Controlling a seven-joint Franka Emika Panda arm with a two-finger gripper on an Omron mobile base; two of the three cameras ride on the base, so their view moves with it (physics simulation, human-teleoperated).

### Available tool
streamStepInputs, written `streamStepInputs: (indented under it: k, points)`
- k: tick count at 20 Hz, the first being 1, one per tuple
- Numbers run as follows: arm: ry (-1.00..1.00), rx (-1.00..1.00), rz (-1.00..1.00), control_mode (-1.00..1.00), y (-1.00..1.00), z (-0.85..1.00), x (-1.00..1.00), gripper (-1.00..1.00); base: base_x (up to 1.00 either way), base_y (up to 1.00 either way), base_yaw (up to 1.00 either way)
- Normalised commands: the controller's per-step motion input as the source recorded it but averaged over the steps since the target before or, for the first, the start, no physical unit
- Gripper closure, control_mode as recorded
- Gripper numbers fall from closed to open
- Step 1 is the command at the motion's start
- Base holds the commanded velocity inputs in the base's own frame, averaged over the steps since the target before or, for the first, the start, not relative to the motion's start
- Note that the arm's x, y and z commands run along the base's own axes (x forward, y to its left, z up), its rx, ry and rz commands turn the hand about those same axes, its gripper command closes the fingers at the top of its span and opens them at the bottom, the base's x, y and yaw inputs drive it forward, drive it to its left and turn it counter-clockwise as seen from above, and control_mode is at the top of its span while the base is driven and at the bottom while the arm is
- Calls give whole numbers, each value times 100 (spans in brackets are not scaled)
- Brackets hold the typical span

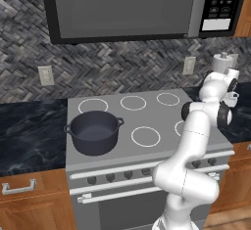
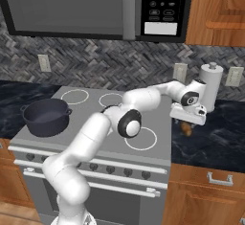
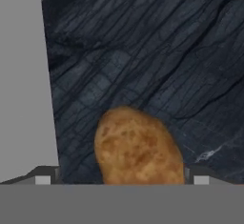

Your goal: Turn on the burner for the pot on the stove. Wait thirty seconds for the pot to heat up. Then add the potato to the pot.

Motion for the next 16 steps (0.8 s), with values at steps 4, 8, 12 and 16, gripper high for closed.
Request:
streamStepInputs:
  k: [4,8,12,16]
  points:
    - [1,0,0,-100,0,-48,0,-100,0,0,0]
    - [2,0,0,-100,0,-47,0,-100,0,0,0]
    - [3,0,0,-100,0,-35,0,-100,0,0,0]
    - [0,0,0,-100,0,-4,0,-100,0,0,0]
